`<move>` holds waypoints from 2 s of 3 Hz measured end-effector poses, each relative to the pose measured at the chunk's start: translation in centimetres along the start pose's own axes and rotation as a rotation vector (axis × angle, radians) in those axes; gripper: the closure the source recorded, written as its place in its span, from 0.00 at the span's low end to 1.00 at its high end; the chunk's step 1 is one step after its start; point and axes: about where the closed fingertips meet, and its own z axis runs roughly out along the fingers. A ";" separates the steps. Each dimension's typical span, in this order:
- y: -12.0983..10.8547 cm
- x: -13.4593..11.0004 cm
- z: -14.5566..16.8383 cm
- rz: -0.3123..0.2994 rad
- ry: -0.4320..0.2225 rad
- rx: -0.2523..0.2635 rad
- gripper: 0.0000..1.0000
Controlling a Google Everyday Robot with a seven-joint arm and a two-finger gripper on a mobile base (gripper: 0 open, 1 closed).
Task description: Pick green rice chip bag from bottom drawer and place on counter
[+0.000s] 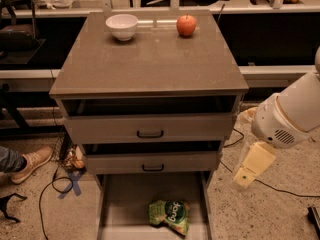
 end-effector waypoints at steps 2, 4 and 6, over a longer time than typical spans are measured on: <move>0.1 2.6 5.5 0.064 0.053 -0.022 0.00; 0.8 6.2 19.8 0.183 -0.021 -0.071 0.00; 1.1 6.5 20.5 0.192 -0.034 -0.081 0.00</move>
Offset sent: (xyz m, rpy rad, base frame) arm 0.0052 0.0120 -0.1740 -0.0791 0.0776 -0.1457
